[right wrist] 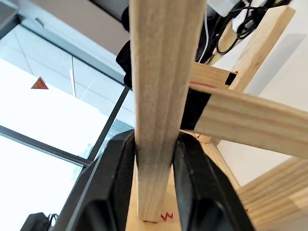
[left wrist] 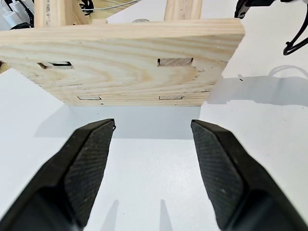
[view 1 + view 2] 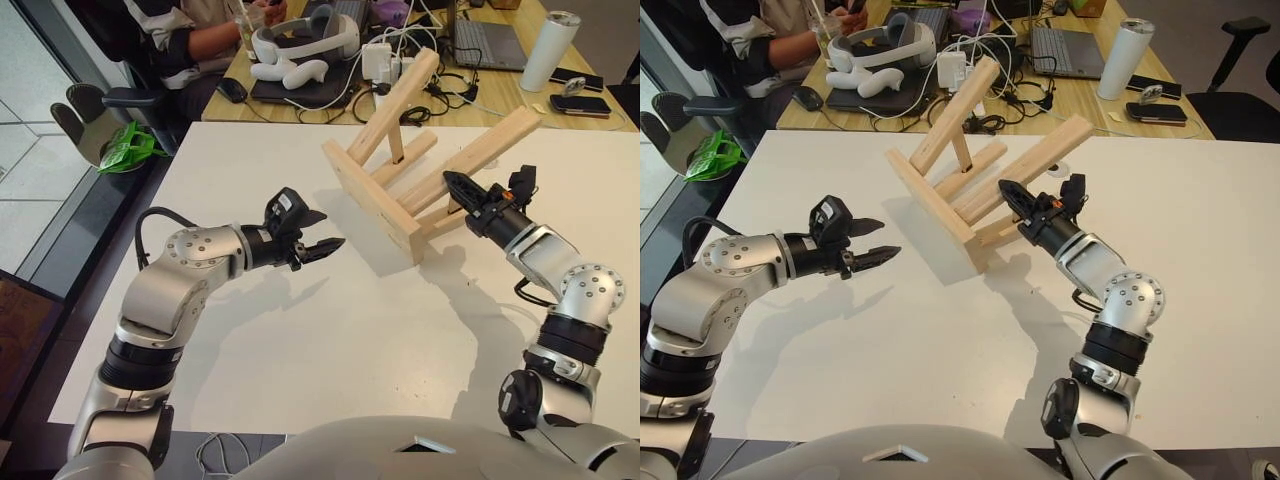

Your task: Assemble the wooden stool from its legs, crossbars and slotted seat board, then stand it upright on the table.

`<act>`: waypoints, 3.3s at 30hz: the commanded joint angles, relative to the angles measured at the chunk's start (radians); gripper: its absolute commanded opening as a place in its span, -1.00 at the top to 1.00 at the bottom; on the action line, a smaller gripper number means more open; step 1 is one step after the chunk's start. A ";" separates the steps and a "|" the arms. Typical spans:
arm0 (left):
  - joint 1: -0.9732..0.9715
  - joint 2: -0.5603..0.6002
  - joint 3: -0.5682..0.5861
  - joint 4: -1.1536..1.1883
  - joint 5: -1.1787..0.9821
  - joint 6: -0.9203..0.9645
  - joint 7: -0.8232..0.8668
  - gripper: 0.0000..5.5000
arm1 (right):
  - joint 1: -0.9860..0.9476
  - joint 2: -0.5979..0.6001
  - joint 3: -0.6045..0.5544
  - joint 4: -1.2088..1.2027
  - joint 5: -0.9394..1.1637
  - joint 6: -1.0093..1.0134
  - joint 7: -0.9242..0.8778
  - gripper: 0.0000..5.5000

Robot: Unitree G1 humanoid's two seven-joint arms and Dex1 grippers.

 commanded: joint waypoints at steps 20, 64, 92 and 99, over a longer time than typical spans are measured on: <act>0.114 -0.158 0.155 -0.089 -0.032 0.073 0.210 -0.07 | 0.075 -1.188 0.859 -0.786 -0.958 -0.558 0.013 -0.17; 0.025 -0.635 0.152 0.032 -0.191 0.168 0.622 -0.07 | -0.077 -0.558 0.970 0.225 -2.036 -1.199 0.149 0.22; 0.032 -0.519 0.185 0.039 -0.169 0.108 0.560 -0.07 | 0.058 0.016 0.426 -0.264 -0.967 -0.448 0.281 0.23; 0.265 -0.541 0.085 -0.120 0.070 -0.188 0.651 -0.07 | 0.423 -0.071 0.413 -0.631 -0.841 -0.405 0.342 -0.16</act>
